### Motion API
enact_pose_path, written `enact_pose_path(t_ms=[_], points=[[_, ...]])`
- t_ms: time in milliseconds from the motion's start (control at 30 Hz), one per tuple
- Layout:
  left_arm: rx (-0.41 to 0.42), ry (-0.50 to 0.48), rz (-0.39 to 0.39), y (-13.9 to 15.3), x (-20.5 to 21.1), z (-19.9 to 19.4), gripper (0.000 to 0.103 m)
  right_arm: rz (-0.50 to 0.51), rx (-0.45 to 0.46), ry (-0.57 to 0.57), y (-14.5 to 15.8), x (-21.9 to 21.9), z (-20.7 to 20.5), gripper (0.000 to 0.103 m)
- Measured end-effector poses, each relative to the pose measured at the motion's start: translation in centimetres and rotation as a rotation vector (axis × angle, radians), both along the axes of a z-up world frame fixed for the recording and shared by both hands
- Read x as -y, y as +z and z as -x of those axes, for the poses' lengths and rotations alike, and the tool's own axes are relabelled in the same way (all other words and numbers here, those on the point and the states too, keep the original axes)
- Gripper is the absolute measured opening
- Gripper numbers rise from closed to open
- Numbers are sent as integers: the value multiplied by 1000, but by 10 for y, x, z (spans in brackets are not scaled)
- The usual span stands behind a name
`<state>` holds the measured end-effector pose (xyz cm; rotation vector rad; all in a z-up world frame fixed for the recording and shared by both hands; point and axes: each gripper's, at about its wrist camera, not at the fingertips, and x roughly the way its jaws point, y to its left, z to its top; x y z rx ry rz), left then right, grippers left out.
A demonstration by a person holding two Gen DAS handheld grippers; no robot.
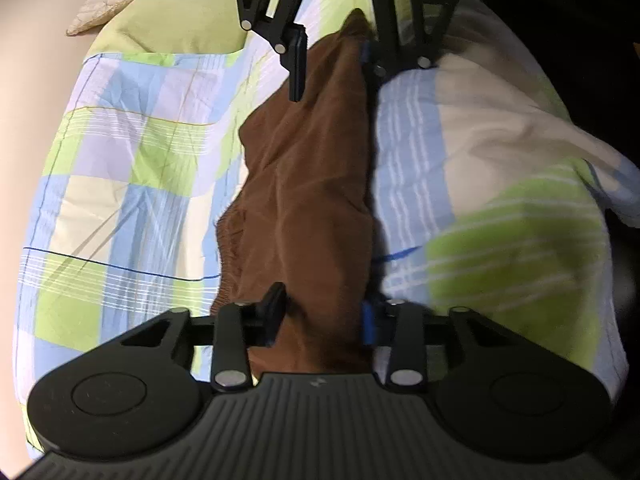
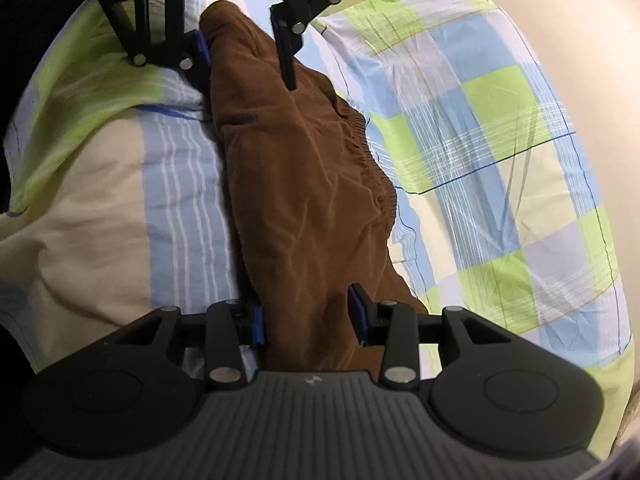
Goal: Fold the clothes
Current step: 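Grasp the folded shorts' edge with both grippers side by side, then lift the folded shorts with both grippers and carry them to the chair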
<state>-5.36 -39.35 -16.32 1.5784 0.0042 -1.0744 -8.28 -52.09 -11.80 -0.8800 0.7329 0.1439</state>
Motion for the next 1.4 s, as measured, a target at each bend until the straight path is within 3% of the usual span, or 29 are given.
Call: enact_pose_path(t_ms=[133,267,367,400,500,867,1200,1400], points=[[-39,22,-25,2,8,-7,40,22,-11,16,-2,0,2,31],[-88,58,-40,6,15,-18,41,35,3,8,14,-1,9,30],[-112,69,-63,5,20,-23,26,45,14,2,26,-1,14,18],[-120,77,-68,6,20,-22,23,48,17,0,30,-1,16,10],[-139,92,-77,13,21,-22,20,58,27,-6,42,-1,21,6],[-19,33,7,99,9,16,20,94,66,-28,86,-2,40,4],[26,-68,68,131,7,64,20,123,111,-110,127,-36,86,3],[21,-208,111,143,22,95,20,157,101,-226,148,-40,127,3]])
